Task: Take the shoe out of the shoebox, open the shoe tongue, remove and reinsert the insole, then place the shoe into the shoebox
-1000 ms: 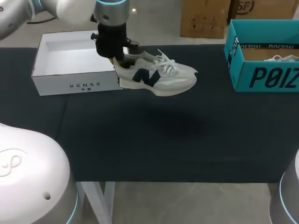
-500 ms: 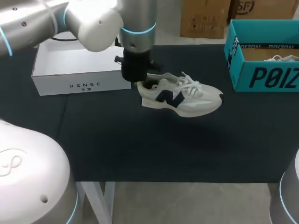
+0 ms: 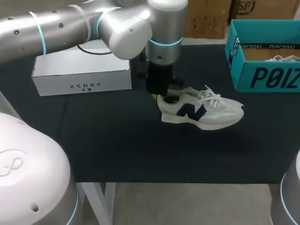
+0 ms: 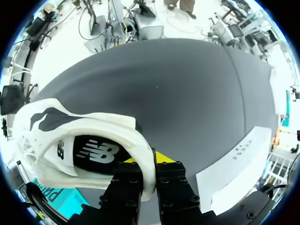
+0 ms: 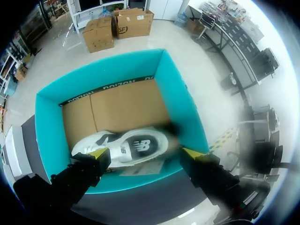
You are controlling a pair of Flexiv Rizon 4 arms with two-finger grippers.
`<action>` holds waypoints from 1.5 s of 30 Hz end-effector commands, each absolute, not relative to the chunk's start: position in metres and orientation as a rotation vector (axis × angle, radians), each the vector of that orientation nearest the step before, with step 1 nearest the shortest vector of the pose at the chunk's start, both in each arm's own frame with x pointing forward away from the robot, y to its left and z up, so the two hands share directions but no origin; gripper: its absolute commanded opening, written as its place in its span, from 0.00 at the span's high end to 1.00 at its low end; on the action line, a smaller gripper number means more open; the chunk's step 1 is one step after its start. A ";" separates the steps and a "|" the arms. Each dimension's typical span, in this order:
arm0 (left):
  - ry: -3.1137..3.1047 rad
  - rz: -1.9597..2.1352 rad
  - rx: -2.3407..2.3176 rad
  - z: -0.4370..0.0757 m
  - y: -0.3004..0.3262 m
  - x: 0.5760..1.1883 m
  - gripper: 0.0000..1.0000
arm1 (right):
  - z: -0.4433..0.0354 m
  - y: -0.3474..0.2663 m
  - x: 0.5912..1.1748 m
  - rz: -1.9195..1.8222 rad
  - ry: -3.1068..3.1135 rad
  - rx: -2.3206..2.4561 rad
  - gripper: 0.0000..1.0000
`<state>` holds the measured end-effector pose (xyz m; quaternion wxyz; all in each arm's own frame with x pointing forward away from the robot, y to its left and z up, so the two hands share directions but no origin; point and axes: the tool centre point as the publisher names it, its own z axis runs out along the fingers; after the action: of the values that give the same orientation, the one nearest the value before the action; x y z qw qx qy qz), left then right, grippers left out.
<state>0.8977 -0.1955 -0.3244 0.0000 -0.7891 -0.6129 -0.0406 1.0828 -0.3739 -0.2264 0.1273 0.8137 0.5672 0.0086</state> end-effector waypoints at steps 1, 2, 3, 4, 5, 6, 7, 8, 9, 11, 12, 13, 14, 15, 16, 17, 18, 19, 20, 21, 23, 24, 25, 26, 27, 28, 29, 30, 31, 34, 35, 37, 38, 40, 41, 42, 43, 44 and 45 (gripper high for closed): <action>-1.920 -0.134 -2.468 -0.322 -0.199 0.900 1.00 | -0.226 -0.374 1.083 0.025 1.649 2.369 0.00; -1.920 -0.134 -2.468 -0.322 -0.199 0.900 1.00 | -0.226 -0.374 1.083 0.025 1.649 2.369 0.00; -1.920 -0.134 -2.468 -0.322 -0.199 0.900 1.00 | -0.226 -0.374 1.083 0.025 1.649 2.369 0.00; -1.920 -0.134 -2.468 -0.322 -0.199 0.900 1.00 | -0.226 -0.374 1.083 0.025 1.649 2.369 0.00; -1.920 -0.134 -2.468 -0.322 -0.199 0.900 1.00 | -0.226 -0.374 1.083 0.025 1.649 2.369 0.00; -1.920 -0.134 -2.468 -0.322 -0.199 0.900 1.00 | -0.226 -0.374 1.083 0.025 1.649 2.369 0.00; -1.920 -0.134 -2.468 -0.322 -0.199 0.900 1.00 | -0.226 -0.374 1.083 0.025 1.649 2.369 0.00; -1.920 -0.134 -2.468 -0.322 -0.199 0.900 1.00 | -0.226 -0.374 1.083 0.025 1.649 2.369 0.00; -1.920 -0.134 -2.468 -0.322 -0.199 0.900 1.00 | -0.226 -0.374 1.083 0.025 1.649 2.369 0.00; -1.920 -0.134 -2.468 -0.322 -0.199 0.900 1.00 | -0.226 -0.374 1.083 0.025 1.649 2.369 0.00; -1.920 -0.134 -2.468 -0.322 -0.199 0.900 1.00 | -0.226 -0.374 1.083 0.025 1.649 2.369 0.00; -1.920 -0.134 -2.468 -0.322 -0.199 0.900 1.00 | -0.226 -0.374 1.083 0.025 1.649 2.369 0.00; -1.920 -0.134 -2.468 -0.322 -0.199 0.900 1.00 | -0.226 -0.374 1.083 0.025 1.649 2.369 0.00; -1.920 -0.134 -2.468 -0.322 -0.199 0.900 1.00 | -0.226 -0.374 1.083 0.025 1.649 2.369 0.00; -1.920 -0.134 -2.468 -0.322 -0.199 0.900 1.00 | -0.226 -0.374 1.083 0.025 1.649 2.369 0.00; -1.920 -0.134 -2.468 -0.322 -0.199 0.900 1.00 | -0.226 -0.374 1.083 0.025 1.649 2.369 0.00; -1.920 -0.134 -2.468 -0.322 -0.199 0.900 1.00 | -0.226 -0.374 1.083 0.025 1.649 2.369 0.00; -1.920 -0.134 -2.468 -0.322 -0.199 0.900 1.00 | -0.226 -0.374 1.083 0.025 1.649 2.369 0.00; -1.920 -0.134 -2.468 -0.322 -0.199 0.900 1.00 | -0.226 -0.374 1.083 0.025 1.649 2.369 0.00; -1.920 -0.134 -2.468 -0.322 -0.199 0.900 1.00 | -0.226 -0.374 1.083 0.025 1.649 2.369 0.00; -1.920 -0.134 -2.468 -0.322 -0.199 0.900 1.00 | -0.226 -0.374 1.083 0.025 1.649 2.369 0.00; -1.923 -0.131 -2.457 -0.324 -0.198 0.899 1.00 | -0.226 -0.374 1.083 0.025 1.649 2.369 0.00; -1.933 -0.129 -2.440 -0.326 -0.198 0.897 1.00 | -0.226 -0.374 1.083 0.025 1.649 2.369 0.00; -1.933 -0.147 -2.406 -0.327 -0.197 0.897 1.00 | -0.226 -0.374 1.083 0.025 1.649 2.369 0.00; -1.930 -0.163 -2.382 -0.328 -0.197 0.896 1.00 | -0.226 -0.374 1.083 0.025 1.649 2.369 0.00; -1.937 -0.175 -2.365 -0.328 -0.197 0.895 1.00 | -0.226 -0.374 1.083 0.025 1.649 2.369 0.00; -1.934 -0.191 -2.344 -0.327 -0.197 0.895 1.00 | -0.226 -0.374 1.083 0.025 1.649 2.369 0.00; -1.935 -0.204 -2.324 -0.327 -0.197 0.894 1.00 | -0.226 -0.374 1.083 0.025 1.649 2.369 0.00; -1.935 -0.216 -2.305 -0.326 -0.197 0.894 1.00 | -0.226 -0.374 1.083 0.025 1.649 2.369 0.00; -1.937 -0.257 -2.250 -0.324 -0.198 0.892 1.00 | -0.226 -0.374 1.083 0.025 1.649 2.369 0.00; -1.940 -0.267 -2.234 -0.323 -0.198 0.891 1.00 | -0.226 -0.374 1.083 0.025 1.649 2.369 0.00; -1.934 -0.297 -2.209 -0.320 -0.200 0.890 1.00 | -0.226 -0.374 1.083 0.025 1.649 2.369 0.00; -1.939 -0.309 -2.195 -0.318 -0.201 0.890 1.00 | -0.226 -0.374 1.083 0.025 1.649 2.369 0.00; -1.938 -0.328 -2.180 -0.316 -0.203 0.890 1.00 | -0.226 -0.374 1.083 0.025 1.649 2.369 0.00; -1.939 -0.330 -2.176 -0.316 -0.205 0.890 1.00 | -0.226 -0.374 1.083 0.025 1.649 2.369 0.00; -1.940 -0.331 -2.175 -0.316 -0.206 0.890 1.00 | -0.226 -0.374 1.083 0.025 1.649 2.369 0.00; -1.941 -0.332 -2.172 -0.317 -0.208 0.890 1.00 | -0.226 -0.374 1.083 0.025 1.649 2.369 0.00; -1.940 -0.335 -2.168 -0.319 -0.210 0.890 1.00 | -0.226 -0.374 1.083 0.025 1.649 2.369 0.00; -1.938 -0.340 -2.162 -0.320 -0.212 0.890 1.00 | -0.226 -0.374 1.083 0.025 1.649 2.369 0.00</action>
<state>0.8872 -0.2039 -0.3175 0.0906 -0.7387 -0.6605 -0.0988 1.0828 -0.3739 -0.2264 0.1273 0.8137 0.5671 0.0086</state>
